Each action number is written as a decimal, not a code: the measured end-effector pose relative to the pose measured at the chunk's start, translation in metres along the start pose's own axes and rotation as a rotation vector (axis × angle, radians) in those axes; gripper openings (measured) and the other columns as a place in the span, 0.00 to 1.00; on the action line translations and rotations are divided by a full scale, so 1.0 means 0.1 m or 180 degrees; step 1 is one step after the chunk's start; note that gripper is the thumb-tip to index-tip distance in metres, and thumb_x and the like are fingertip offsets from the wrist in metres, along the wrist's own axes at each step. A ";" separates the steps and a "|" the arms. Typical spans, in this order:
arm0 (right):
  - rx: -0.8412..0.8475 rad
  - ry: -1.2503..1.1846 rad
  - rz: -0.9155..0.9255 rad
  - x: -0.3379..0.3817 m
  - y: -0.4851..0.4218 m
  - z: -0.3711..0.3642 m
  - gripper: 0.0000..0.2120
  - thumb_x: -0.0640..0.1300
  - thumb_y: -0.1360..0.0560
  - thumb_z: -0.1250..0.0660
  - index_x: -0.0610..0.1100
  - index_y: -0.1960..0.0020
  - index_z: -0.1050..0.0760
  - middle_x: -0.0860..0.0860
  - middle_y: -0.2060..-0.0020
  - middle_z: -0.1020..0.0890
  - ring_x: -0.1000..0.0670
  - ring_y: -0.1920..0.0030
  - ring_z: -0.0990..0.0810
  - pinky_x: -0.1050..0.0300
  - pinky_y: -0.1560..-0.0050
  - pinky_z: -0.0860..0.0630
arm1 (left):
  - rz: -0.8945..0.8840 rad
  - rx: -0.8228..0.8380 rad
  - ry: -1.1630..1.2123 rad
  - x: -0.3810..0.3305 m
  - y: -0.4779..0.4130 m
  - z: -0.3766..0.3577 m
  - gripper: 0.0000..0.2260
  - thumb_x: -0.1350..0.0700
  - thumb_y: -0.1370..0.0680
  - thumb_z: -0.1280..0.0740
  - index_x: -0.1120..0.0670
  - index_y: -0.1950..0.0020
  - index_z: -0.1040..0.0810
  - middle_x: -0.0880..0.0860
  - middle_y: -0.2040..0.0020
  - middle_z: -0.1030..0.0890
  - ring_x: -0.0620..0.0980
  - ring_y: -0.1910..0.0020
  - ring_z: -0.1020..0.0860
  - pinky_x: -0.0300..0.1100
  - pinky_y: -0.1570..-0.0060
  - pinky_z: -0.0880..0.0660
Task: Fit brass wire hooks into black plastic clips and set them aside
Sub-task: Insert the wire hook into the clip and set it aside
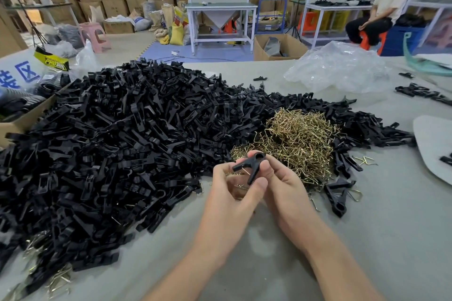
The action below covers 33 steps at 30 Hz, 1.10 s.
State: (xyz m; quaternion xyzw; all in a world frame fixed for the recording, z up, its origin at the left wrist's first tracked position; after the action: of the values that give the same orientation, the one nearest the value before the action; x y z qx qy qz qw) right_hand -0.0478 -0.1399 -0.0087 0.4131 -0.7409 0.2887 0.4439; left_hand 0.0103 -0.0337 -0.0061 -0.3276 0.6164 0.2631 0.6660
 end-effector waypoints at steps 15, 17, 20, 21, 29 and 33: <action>-0.0002 -0.0366 0.0043 0.01 0.01 0.02 0.15 0.44 0.21 0.35 0.40 0.37 0.20 0.40 0.46 0.15 0.42 0.45 0.15 0.54 0.51 0.17 | -0.0649 -0.0641 -0.1770 -0.08 0.05 0.06 0.17 0.33 0.30 0.38 0.37 0.46 0.35 0.35 0.50 0.24 0.40 0.62 0.21 0.46 0.64 0.23; -0.0050 -0.0286 0.0063 0.04 0.04 0.03 0.15 0.45 0.22 0.33 0.42 0.38 0.19 0.41 0.45 0.15 0.40 0.45 0.15 0.50 0.47 0.17 | -0.0642 -0.0614 -0.1829 -0.11 0.06 0.04 0.16 0.33 0.31 0.39 0.37 0.48 0.35 0.35 0.52 0.23 0.40 0.64 0.21 0.46 0.64 0.23; -0.0255 -0.0317 0.0086 0.08 0.08 0.04 0.15 0.45 0.25 0.32 0.46 0.40 0.17 0.44 0.48 0.15 0.43 0.50 0.16 0.46 0.43 0.18 | -0.0683 -0.0558 -0.1971 -0.17 0.07 -0.04 0.15 0.34 0.31 0.40 0.39 0.50 0.34 0.33 0.58 0.22 0.41 0.66 0.22 0.43 0.66 0.27; -0.0346 -0.0386 0.0112 0.12 0.10 0.05 0.14 0.45 0.25 0.31 0.46 0.41 0.16 0.43 0.49 0.15 0.43 0.52 0.16 0.45 0.42 0.19 | -0.0714 -0.0526 -0.1992 -0.20 0.06 -0.09 0.13 0.35 0.30 0.38 0.40 0.51 0.34 0.35 0.60 0.21 0.41 0.65 0.22 0.40 0.66 0.28; -0.1541 -0.0965 0.0629 0.76 0.39 0.88 0.16 0.41 0.19 0.35 0.53 0.33 0.23 0.50 0.55 0.13 0.53 0.57 0.15 0.57 0.58 0.17 | -0.0960 0.0139 -0.1937 -0.44 -0.26 -1.30 0.17 0.36 0.27 0.38 0.45 0.44 0.27 0.42 0.52 0.25 0.40 0.55 0.25 0.40 0.57 0.28; -0.2537 -0.0878 0.1001 1.15 0.69 1.52 0.20 0.40 0.19 0.35 0.52 0.28 0.29 0.53 0.54 0.12 0.55 0.54 0.14 0.63 0.62 0.20 | -0.0734 0.0742 -0.1630 -0.53 -0.54 -2.44 0.22 0.39 0.25 0.36 0.51 0.37 0.25 0.44 0.54 0.21 0.43 0.55 0.22 0.46 0.53 0.23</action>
State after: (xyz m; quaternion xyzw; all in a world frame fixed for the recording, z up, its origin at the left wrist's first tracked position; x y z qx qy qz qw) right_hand -0.2021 -0.2672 0.0237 0.1269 -0.9003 -0.0130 0.4162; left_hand -0.1123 -0.2511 0.0466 -0.2397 0.4132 0.1873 0.8584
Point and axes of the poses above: each hand's wrist, its own y-axis away from the middle knuckle, its own z-axis out of the back of the hand, x = y × z, the point moved 2 cm from there along -y, towards the middle knuckle
